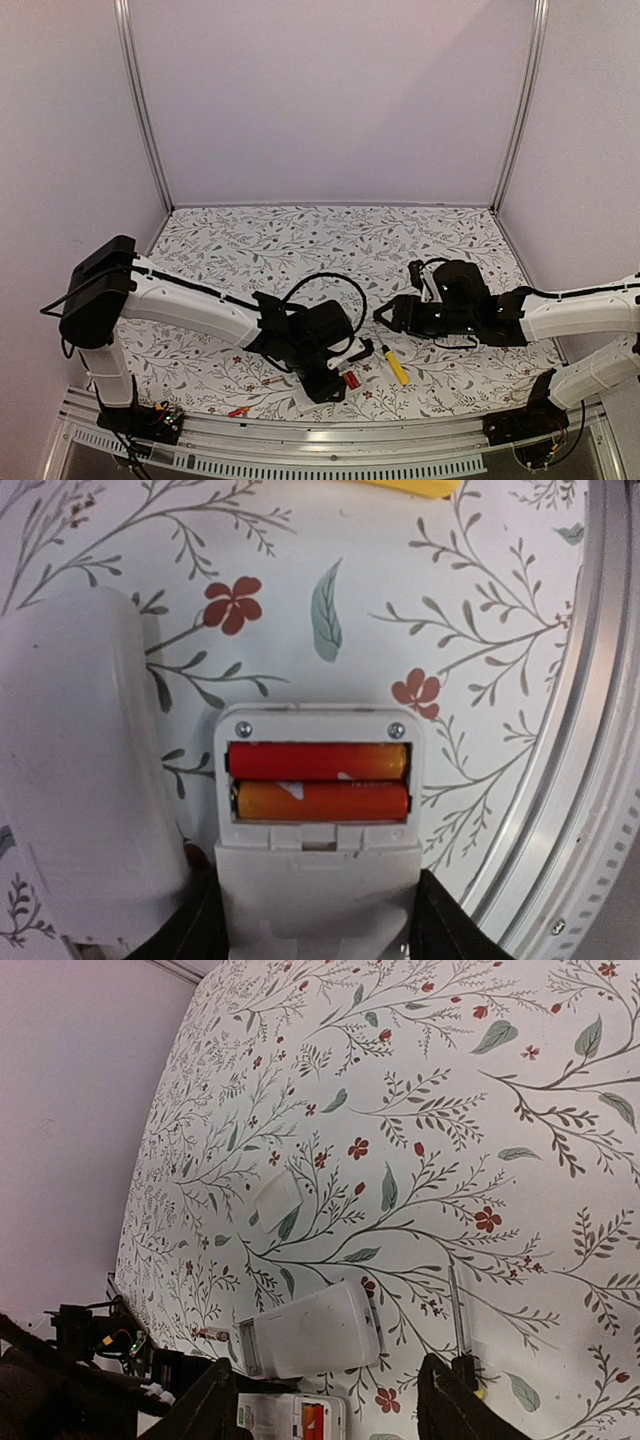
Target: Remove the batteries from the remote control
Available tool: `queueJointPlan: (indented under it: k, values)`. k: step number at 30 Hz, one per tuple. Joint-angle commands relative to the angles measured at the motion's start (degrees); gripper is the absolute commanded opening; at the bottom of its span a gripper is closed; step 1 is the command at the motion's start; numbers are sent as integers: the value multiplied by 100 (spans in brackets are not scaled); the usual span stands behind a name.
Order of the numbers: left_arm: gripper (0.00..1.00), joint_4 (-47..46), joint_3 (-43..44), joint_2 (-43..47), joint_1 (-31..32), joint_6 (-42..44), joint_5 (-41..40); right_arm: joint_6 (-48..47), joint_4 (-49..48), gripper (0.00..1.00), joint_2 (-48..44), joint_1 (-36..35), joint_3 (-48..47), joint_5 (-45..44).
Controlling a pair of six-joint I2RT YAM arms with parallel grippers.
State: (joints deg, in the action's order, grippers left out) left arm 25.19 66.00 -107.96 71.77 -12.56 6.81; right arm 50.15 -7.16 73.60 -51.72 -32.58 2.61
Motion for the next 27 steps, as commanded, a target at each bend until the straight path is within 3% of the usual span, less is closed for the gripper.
queueJointPlan:
  k: [1, 18, 23, 27]
  values:
    - [25, 23, -75, -256, -340, 781, -163, -123, 307, 60, -30, 47, -195, -155]
    - [32, -453, 166, -596, -1003, 2238, -877, -316, 347, 64, 44, 79, -239, -228]
    - [57, -781, -47, -406, -1082, 2358, -761, -480, 324, 65, 122, 101, -359, -403]
    - [66, -819, 18, -183, -1103, 2284, -725, -629, 409, 66, 177, 109, -484, -360]
